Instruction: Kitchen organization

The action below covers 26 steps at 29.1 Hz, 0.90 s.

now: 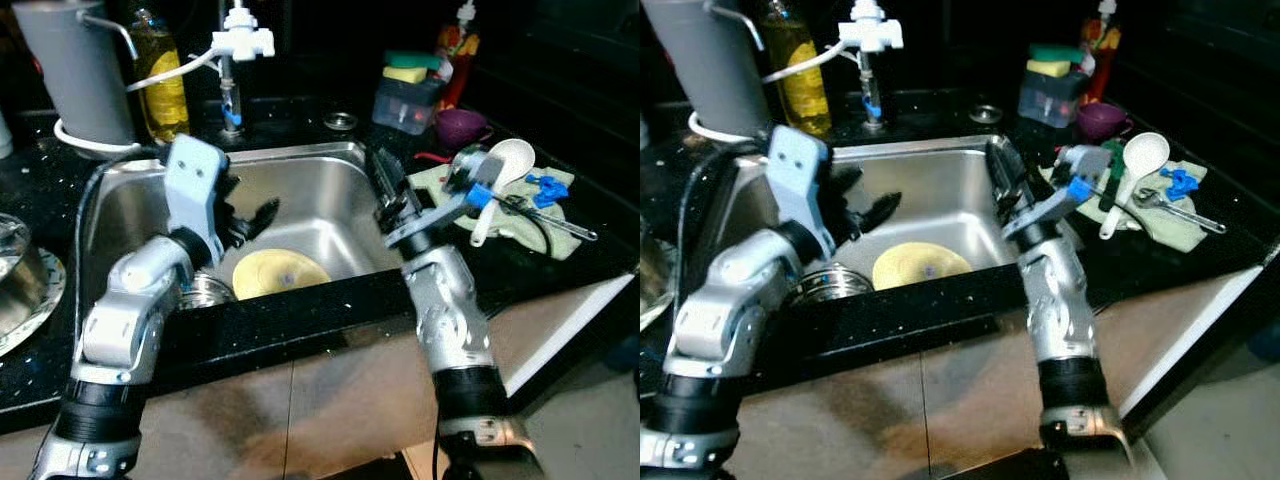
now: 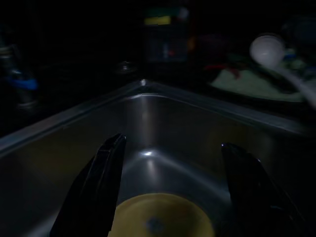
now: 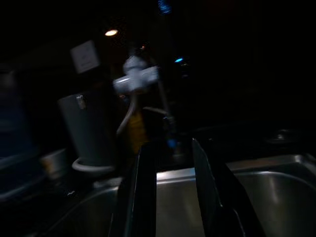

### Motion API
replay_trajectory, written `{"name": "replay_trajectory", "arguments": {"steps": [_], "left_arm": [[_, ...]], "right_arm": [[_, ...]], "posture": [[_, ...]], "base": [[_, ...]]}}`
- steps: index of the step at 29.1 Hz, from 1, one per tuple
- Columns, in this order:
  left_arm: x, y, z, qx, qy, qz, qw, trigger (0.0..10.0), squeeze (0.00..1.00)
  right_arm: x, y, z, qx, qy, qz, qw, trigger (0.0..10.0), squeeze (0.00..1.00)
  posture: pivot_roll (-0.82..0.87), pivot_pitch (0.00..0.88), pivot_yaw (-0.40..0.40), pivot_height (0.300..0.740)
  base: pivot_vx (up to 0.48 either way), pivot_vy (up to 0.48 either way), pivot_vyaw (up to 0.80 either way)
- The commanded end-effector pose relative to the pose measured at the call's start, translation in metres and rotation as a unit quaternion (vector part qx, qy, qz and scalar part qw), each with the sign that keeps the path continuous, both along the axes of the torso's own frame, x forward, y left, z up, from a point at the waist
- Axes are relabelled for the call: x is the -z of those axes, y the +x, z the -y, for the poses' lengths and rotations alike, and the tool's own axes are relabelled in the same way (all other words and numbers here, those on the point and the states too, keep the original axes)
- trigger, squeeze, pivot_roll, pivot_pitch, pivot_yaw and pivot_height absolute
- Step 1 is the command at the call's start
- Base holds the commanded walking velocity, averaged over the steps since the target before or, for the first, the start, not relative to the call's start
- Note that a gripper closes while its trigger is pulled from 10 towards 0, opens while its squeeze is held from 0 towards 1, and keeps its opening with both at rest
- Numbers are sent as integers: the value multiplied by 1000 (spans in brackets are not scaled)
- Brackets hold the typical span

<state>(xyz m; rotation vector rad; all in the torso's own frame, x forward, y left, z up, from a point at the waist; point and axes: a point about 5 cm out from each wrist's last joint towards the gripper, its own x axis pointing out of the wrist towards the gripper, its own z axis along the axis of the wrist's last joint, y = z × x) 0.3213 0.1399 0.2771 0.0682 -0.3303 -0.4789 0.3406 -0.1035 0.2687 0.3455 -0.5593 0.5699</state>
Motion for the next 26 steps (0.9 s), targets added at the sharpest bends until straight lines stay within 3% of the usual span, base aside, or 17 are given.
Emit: {"name": "replay_trajectory", "arguments": {"steps": [1,10,14,21,26], "left_arm": [[5,-5,-1,5,-6,-8,1000,10000,0],[12,-9,1,-16,1,-15,1000,10000,0],[12,-10,1,-21,1,-13,1000,10000,0],[11,-13,-1,-30,-3,-16,999,10000,0],[11,-15,0,-30,-3,-15,999,10000,0]], "right_arm": [[3,-11,-4,-14,-33,-1,999,10000,0],[10,-28,-1,-10,-61,-25,998,10000,0],[13,-28,-1,4,-96,-21,995,10000,0],[15,-28,-5,1,-113,-27,993,10000,0],[17,-28,-8,-1,-116,-32,993,10000,0]], "posture": [[-53,133,-14,740],[-56,137,-24,740],[-53,138,-29,740],[-41,134,-39,740],[-33,129,-48,740]], "base": [[0,0,0],[0,0,0],[0,0,0],[0,0,0],[-358,0,0]]}}
